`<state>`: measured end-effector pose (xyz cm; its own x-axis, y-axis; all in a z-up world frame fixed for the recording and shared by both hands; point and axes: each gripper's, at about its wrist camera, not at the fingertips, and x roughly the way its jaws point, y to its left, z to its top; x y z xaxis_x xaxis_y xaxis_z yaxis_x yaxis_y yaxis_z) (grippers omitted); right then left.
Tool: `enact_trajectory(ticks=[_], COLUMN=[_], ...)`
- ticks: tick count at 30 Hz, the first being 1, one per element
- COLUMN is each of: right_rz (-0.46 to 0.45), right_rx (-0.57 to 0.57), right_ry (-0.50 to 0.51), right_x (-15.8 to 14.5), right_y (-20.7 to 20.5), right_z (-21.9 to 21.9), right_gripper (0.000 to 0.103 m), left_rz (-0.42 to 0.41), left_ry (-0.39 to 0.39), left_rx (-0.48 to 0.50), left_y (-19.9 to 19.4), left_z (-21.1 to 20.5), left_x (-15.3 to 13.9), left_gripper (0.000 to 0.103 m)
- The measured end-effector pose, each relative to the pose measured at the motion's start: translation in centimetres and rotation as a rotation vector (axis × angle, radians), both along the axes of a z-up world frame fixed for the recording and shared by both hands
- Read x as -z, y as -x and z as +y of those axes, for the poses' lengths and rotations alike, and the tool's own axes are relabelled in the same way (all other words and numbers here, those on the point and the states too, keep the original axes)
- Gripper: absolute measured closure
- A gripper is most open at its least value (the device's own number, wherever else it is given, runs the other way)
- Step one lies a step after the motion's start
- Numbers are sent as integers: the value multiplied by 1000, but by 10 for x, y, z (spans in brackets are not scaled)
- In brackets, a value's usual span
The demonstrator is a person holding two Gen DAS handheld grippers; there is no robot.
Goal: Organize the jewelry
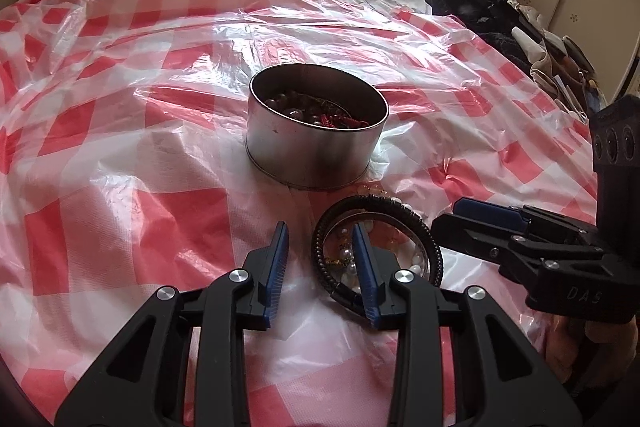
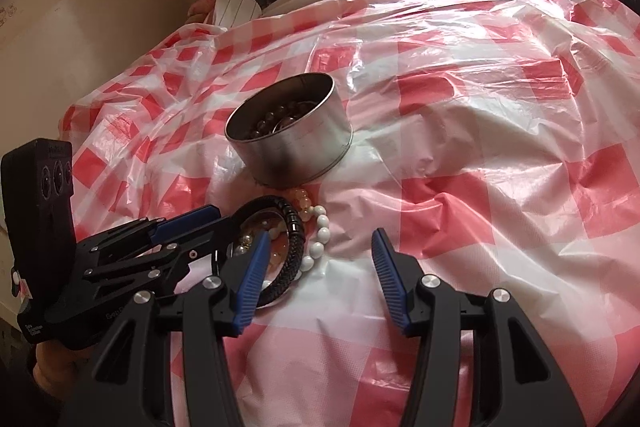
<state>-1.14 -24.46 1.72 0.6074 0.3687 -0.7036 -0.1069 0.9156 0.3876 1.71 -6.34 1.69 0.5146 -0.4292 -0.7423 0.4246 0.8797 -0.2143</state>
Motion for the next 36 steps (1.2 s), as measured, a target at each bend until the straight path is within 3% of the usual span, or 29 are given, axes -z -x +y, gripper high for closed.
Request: enact_trajectory(ticks=[5,7,14,17,19,24,29,32,36], right_rz=[-7,-5,-1,-8,-23,-75,-76,-52,-40], right_rx=[17,19,29,9,-19,-107,-157,-170,-178], right_ry=[-14,-16,-22,-19,-2,48,90,109,128], right_x=[0,0,2,1,-1,-7,-4,0,2], right_y=[0,-1,-2,-2,-1,-1,-2,-3,0], right_z=[-4,-5,-8,-4,3,28,44,47,48], right_gripper=[51,51,51,51,51,57,67,74,74], left_rz=[13,6,-32,-55,-23,30,0,-26,30], left_ry=[-4,-4,111,122,177,139,151,44,5], left_rx=[32,29,-23,-68,-89,-182,-122,-96,-66], left_y=[-4,-2,4,3,-2,-13,-12,-11,-15], left_z=[-8,-8,19,32,45,66,57,39,29], left_x=[2,0,-24,-32,-33,-19,-18,-15,3], left_gripper=[75,96,97,97,102,102,100,86,71])
